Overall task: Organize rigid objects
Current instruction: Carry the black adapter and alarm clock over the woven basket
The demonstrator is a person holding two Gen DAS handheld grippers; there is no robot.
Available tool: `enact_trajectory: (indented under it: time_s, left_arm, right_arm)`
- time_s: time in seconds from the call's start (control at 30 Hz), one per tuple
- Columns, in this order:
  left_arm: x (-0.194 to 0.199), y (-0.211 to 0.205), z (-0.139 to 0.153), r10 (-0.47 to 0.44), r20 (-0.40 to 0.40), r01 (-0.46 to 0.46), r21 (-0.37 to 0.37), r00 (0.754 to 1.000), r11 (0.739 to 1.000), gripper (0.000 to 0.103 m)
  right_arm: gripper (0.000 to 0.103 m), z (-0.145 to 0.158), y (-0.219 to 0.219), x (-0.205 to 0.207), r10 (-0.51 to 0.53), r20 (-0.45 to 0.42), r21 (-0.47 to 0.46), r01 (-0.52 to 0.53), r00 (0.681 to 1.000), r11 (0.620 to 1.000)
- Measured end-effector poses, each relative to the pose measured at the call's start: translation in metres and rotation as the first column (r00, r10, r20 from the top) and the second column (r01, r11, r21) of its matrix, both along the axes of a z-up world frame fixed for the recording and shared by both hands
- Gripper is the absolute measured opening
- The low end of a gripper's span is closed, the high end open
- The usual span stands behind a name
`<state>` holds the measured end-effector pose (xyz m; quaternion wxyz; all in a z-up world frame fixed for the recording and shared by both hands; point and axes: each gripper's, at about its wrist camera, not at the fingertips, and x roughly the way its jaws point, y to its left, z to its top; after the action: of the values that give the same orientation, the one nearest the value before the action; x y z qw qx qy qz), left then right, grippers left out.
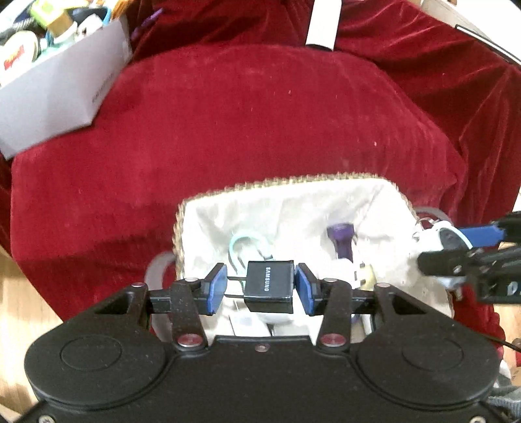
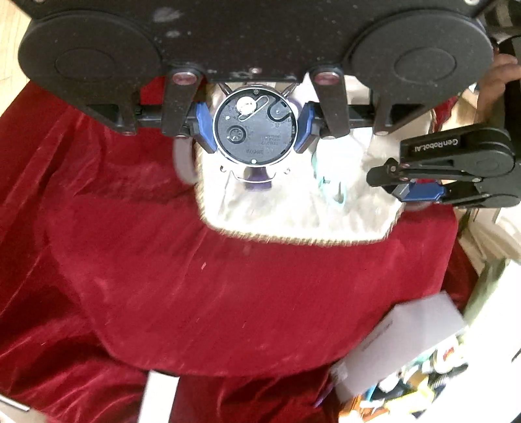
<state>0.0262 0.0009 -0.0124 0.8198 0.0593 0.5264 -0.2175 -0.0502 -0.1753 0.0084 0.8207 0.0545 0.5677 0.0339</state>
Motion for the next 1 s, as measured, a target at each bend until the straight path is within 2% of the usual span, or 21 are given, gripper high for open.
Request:
enact_trajectory:
  time_s: [0.2,0.4,0.63,0.83,1.0]
  left_arm:
    - [0.000,-0.001,-0.009,0.007,-0.019,-0.007,0.002,1.000,1.000,0.046]
    - [0.018,-0.010,-0.015,0.007,-0.008,-0.007,-0.002,1.000,1.000,0.046]
    - [0.024,-0.023,-0.030,-0.013,-0.015,0.013,0.050,1.000,0.999,0.046]
    - [0.024,-0.028,-0.041,-0.014,-0.060,0.018,0.077,0.998,0.997,0.046]
    - [0.020,-0.029,-0.045,-0.010,-0.067,0.017,0.101,0.998,0.995,0.046]
  right_arm:
    - [0.050,-0.017,0.007,0.005,0.017,-0.028,0.002,-0.017,0.999,1.000]
    - [0.050,-0.034,0.005,0.041,0.005,-0.029,-0.029,-0.006,1.000,1.000]
    - [0.051,-0.057,0.007,0.058,0.015,-0.062,-0.039,-0.017,0.998,0.999]
    - [0.051,-0.062,0.015,0.062,0.039,-0.066,-0.066,-0.044,0.997,0.997]
    - [0.051,-0.064,0.018,0.066,0.052,-0.072,-0.085,-0.058,0.996,0.995]
